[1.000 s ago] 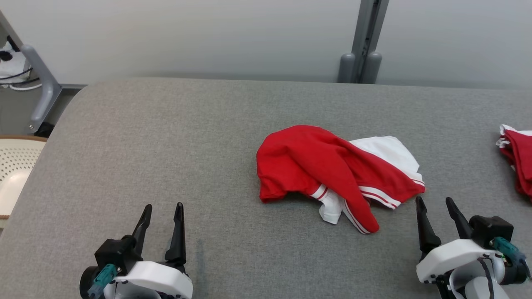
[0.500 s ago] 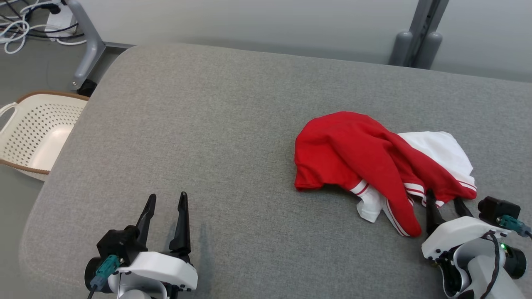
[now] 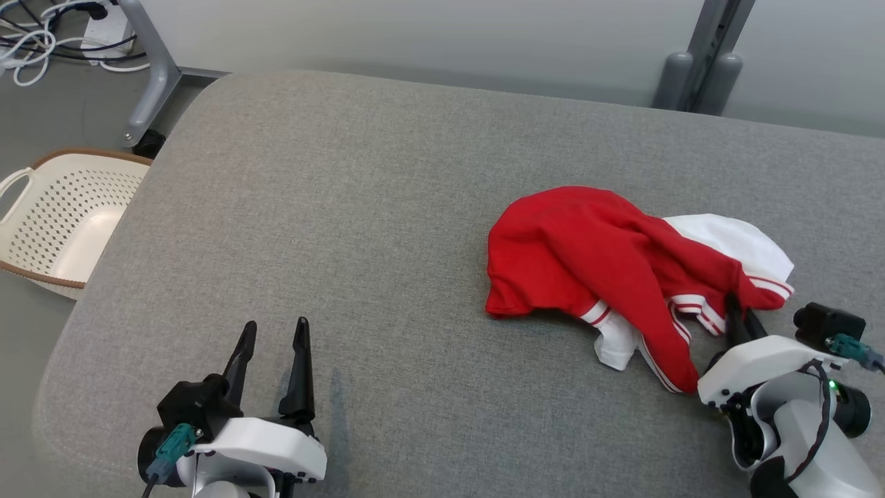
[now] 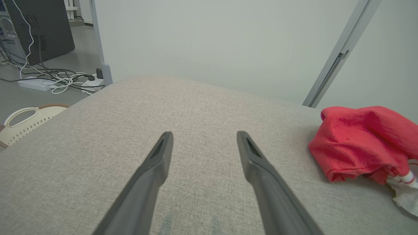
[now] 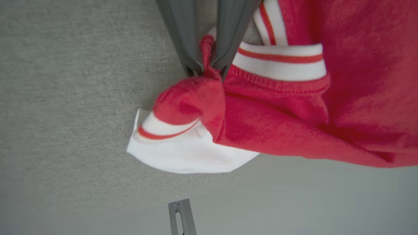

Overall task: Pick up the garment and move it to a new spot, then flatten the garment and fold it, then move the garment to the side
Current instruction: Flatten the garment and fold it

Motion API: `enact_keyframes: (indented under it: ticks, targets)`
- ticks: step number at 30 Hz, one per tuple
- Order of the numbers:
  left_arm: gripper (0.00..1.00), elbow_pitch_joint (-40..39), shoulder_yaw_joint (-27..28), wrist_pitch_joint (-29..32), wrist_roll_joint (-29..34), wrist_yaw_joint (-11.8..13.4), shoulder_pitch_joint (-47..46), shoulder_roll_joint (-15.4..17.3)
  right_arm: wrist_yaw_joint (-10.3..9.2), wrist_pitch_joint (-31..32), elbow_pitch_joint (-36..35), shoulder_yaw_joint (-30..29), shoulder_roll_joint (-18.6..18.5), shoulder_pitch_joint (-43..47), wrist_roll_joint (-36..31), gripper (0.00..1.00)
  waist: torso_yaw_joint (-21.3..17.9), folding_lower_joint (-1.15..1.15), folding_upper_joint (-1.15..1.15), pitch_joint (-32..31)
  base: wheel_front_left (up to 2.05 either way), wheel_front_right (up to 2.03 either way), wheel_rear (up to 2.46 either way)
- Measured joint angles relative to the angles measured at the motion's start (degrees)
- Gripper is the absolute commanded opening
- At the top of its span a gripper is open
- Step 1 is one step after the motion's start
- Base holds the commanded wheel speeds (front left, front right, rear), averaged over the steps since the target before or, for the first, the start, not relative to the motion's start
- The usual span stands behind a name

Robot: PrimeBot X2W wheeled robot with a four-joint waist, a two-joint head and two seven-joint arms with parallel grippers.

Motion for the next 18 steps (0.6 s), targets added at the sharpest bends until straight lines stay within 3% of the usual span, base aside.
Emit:
enact_keyframes:
  ticks: [7,18]
  targets:
    - [1.0,-0.1,0.5,0.0,0.4,0.0,0.0,0.0,0.01,-0.1,-9.2,-2.6,0.0,0.0,-1.6,0.0,-1.3,0.0,0.0,-0.8,0.0,0.0,0.0]
    - [1.0,0.1,0.3,0.0,0.4,0.0,0.3,0.0,0.0,1.0,-24.2,-7.1,-3.4,-2.2,-4.0,0.0,-2.6,0.0,0.0,-2.3,0.0,0.0,0.0]
